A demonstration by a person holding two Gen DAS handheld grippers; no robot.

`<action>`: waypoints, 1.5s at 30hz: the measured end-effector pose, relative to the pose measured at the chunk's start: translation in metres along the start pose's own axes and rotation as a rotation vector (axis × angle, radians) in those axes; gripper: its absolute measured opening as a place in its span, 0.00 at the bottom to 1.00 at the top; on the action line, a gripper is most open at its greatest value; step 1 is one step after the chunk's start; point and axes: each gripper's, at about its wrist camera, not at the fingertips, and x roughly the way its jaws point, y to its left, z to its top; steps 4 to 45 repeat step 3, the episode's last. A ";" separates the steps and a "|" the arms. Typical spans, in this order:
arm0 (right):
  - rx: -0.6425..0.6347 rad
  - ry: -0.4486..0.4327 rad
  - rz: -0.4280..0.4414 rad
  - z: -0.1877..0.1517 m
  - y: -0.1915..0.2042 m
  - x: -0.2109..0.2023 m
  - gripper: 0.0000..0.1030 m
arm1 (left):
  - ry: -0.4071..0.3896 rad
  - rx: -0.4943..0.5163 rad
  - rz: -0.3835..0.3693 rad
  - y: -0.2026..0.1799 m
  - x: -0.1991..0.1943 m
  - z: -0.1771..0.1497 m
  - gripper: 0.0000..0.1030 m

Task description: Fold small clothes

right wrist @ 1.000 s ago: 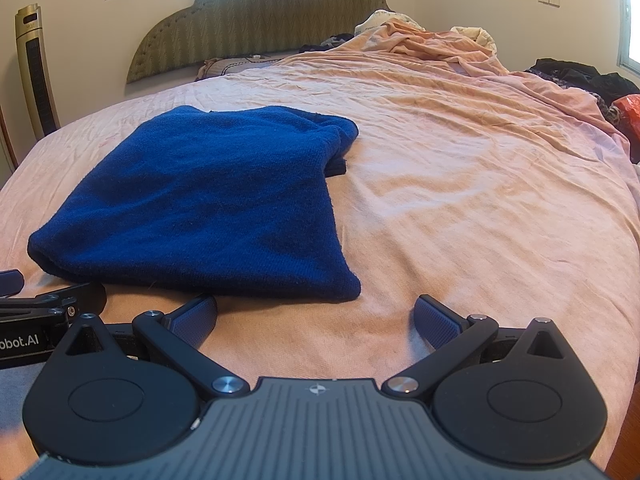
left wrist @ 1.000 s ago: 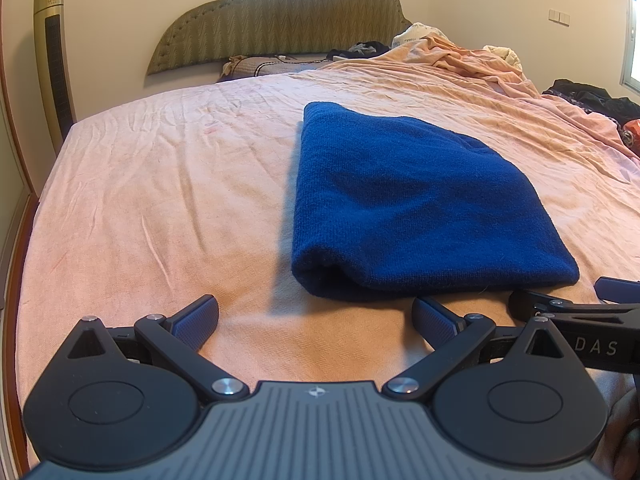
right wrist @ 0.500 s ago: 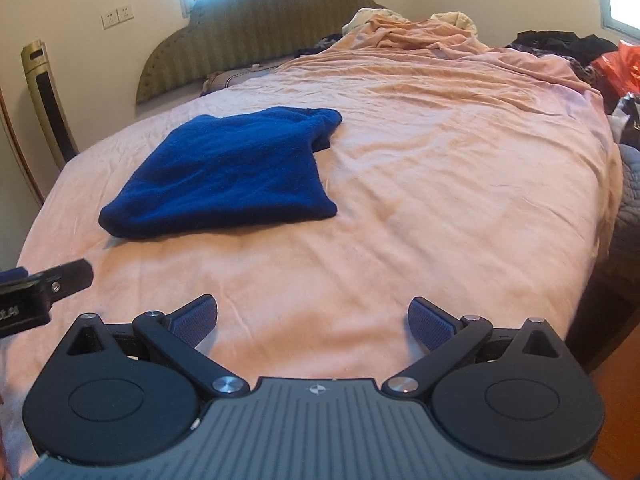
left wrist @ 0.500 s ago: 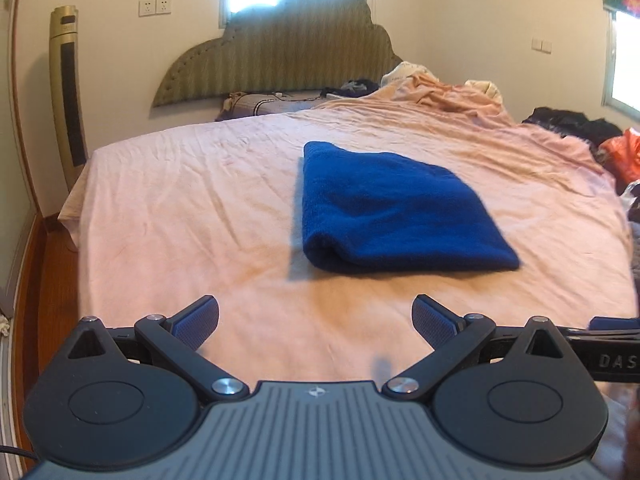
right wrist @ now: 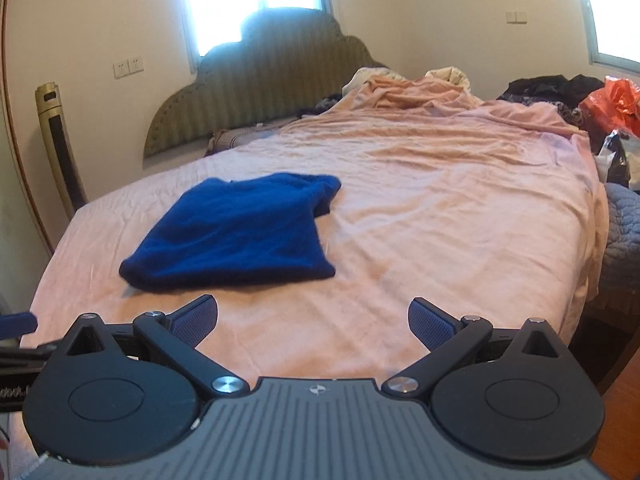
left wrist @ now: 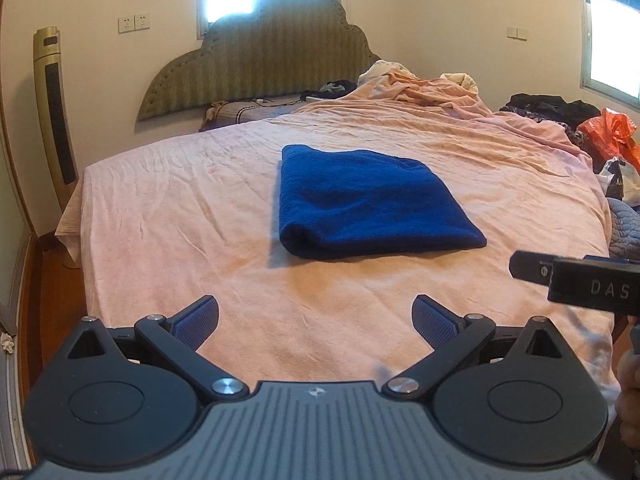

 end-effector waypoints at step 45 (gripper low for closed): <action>-0.015 -0.017 -0.029 0.013 -0.003 0.004 1.00 | -0.002 0.011 -0.010 0.000 -0.001 0.004 1.00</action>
